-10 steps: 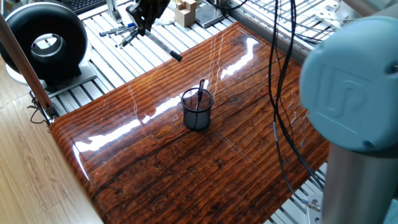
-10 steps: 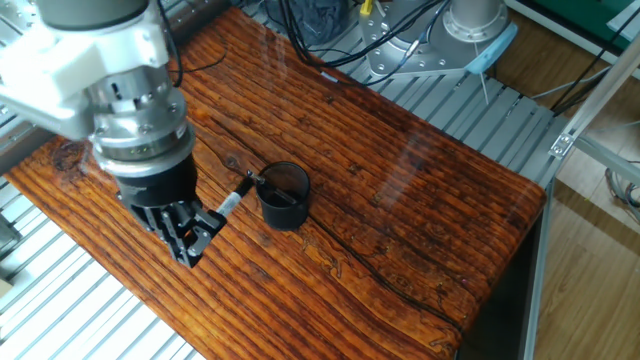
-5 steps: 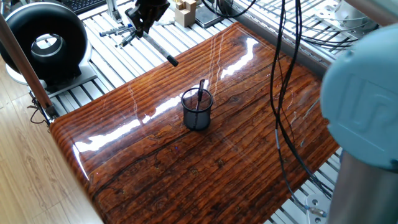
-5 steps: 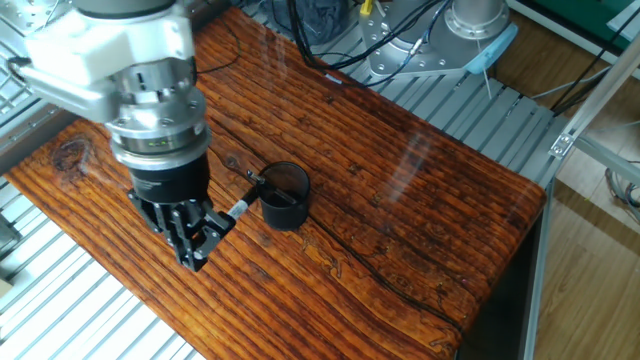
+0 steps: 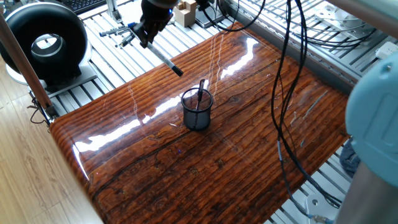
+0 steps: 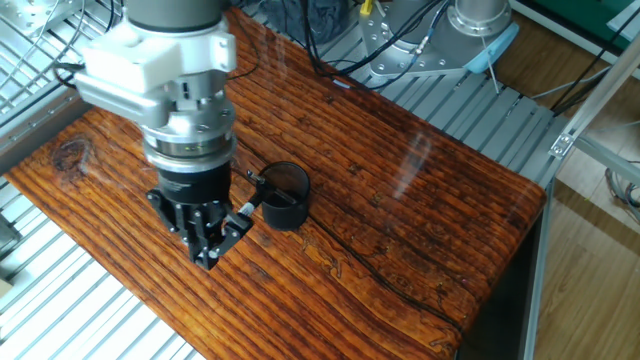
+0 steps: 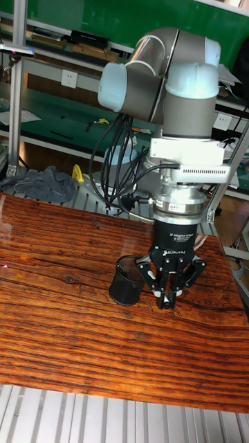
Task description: Put the pen into the pen holder
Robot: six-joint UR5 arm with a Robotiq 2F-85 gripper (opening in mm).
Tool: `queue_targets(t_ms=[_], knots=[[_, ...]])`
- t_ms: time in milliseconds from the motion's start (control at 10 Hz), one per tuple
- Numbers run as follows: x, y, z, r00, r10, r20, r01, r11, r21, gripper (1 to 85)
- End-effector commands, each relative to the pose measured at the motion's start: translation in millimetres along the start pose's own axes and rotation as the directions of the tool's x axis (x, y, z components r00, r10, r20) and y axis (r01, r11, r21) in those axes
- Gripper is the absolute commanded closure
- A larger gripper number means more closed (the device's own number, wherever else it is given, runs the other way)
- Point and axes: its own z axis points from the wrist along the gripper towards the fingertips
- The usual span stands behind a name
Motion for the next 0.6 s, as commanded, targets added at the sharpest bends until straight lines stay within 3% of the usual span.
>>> queue_targets(t_ms=[0, 200, 500], knots=[[18.1, -1.0, 10.1, 1.000, -0.025, 0.017, 0.025, 1.000, -0.001, 84.3], [28.7, -1.8, 18.0, 0.999, -0.036, 0.030, 0.036, 0.999, 0.004, 84.3], [36.3, -0.7, 19.9, 0.999, -0.046, 0.018, 0.046, 0.999, 0.002, 84.3]])
